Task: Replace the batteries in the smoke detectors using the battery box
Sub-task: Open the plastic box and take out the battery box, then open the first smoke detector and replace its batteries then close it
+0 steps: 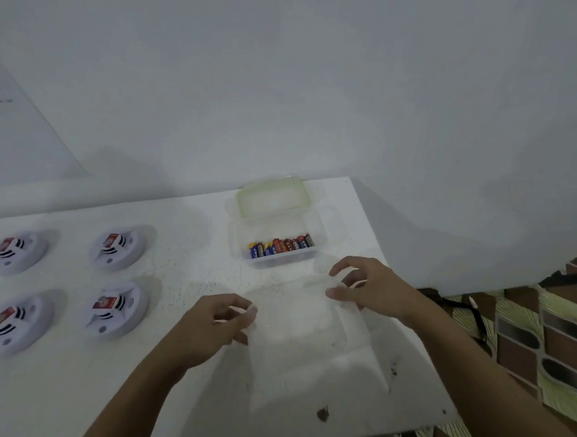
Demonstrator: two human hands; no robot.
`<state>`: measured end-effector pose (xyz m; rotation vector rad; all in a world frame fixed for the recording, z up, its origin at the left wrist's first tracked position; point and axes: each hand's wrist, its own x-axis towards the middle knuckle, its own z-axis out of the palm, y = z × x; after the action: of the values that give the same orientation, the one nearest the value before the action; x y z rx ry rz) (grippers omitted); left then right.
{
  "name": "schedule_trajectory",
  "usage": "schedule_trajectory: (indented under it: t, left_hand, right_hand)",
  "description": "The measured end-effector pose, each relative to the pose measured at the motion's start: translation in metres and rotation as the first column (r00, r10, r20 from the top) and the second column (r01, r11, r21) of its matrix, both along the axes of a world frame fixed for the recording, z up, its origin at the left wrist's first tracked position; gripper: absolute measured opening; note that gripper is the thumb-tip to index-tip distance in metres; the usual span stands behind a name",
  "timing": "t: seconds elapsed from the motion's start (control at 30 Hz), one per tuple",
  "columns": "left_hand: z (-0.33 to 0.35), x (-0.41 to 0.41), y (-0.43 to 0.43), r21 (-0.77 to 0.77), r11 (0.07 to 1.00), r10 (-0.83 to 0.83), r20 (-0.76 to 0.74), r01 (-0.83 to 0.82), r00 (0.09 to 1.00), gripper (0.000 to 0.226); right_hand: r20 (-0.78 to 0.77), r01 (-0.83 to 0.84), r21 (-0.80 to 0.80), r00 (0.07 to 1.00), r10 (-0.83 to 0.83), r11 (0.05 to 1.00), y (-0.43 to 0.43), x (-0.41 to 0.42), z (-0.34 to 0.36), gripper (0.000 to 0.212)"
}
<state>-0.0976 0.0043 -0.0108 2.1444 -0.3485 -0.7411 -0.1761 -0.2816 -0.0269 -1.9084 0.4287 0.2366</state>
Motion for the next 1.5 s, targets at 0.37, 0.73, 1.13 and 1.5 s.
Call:
schedule_trajectory:
  t: [0.37,0.73,1.13,1.5]
  left_hand:
    - [-0.033,0.035,-0.029,-0.141,0.948,0.314,0.249,-0.286,0.916,0.015]
    - [-0.042,0.056,-0.042,-0.151,0.948,0.312,0.275,-0.28,0.909,0.017]
    - [-0.015,0.058,-0.006,-0.136,0.975,0.212,0.331,-0.175,0.92,0.022]
    - [-0.001,0.071,0.146,0.156,0.952,0.113,0.624,-0.265,0.773,0.025]
  right_hand:
    - [0.244,0.244,-0.092,0.946,-0.216,0.965,0.015,0.037,-0.024,0.057]
    - [0.311,0.242,-0.086,0.928,-0.205,0.966,0.006,0.06,-0.024,0.048]
    - [0.504,0.265,-0.318,0.861,-0.075,0.91,0.038,0.062,0.008,0.028]
    - [0.52,0.023,-0.004,0.854,-0.017,1.0,0.145,0.095,0.037,0.007]
